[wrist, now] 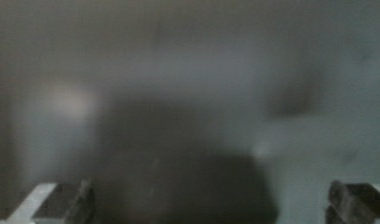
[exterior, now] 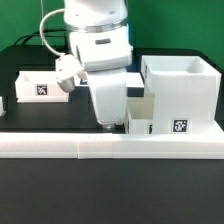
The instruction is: Assemble drawer
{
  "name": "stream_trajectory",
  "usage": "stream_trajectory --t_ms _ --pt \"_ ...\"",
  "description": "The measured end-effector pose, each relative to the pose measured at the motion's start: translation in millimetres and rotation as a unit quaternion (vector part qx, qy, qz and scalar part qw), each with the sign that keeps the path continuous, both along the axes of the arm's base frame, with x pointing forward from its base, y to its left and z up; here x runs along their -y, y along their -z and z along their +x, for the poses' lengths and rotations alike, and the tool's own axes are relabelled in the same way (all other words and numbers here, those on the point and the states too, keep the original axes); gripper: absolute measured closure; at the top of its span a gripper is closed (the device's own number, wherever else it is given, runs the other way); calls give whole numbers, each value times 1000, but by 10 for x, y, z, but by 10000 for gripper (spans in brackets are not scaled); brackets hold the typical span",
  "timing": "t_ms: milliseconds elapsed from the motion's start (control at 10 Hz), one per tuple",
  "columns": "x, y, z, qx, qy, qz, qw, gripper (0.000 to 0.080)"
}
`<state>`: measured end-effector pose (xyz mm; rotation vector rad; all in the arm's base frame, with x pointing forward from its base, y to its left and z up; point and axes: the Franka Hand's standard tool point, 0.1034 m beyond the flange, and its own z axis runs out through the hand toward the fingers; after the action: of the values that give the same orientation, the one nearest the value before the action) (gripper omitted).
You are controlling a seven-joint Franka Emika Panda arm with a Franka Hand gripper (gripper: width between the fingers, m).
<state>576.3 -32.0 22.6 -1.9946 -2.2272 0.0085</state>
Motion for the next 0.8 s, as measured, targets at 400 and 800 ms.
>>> stream_trajectory --t_ms 400,800 --pt "-38 3 -269 -12 0 -2 1000 150" --pt "-213 15 -239 -13 5 1 1000 150"
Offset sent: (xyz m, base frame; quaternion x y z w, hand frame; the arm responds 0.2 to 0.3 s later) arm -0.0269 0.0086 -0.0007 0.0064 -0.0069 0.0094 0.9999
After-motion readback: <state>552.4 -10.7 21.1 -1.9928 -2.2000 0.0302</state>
